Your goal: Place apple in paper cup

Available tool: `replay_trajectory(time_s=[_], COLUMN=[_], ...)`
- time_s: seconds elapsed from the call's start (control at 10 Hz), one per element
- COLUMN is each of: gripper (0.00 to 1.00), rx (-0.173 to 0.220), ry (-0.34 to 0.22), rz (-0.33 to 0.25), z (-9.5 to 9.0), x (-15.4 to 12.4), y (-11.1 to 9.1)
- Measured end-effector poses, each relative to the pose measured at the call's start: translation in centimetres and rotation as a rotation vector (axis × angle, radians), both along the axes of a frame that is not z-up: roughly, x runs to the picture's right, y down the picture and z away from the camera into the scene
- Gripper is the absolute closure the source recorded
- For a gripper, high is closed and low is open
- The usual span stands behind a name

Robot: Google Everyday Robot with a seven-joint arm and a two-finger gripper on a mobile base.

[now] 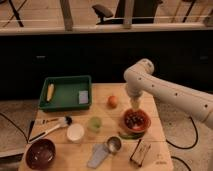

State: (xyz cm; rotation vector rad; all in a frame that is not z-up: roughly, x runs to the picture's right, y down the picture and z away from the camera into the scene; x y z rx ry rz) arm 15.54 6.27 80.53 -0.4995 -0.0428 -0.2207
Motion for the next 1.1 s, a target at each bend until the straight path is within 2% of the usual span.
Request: replay_trajectory(time_s=[1.1], gripper=[0.2], rx=[0.016], ry=[-0.092], rz=[-0.028], z=[3.9], x=[-0.7], y=[-0.1])
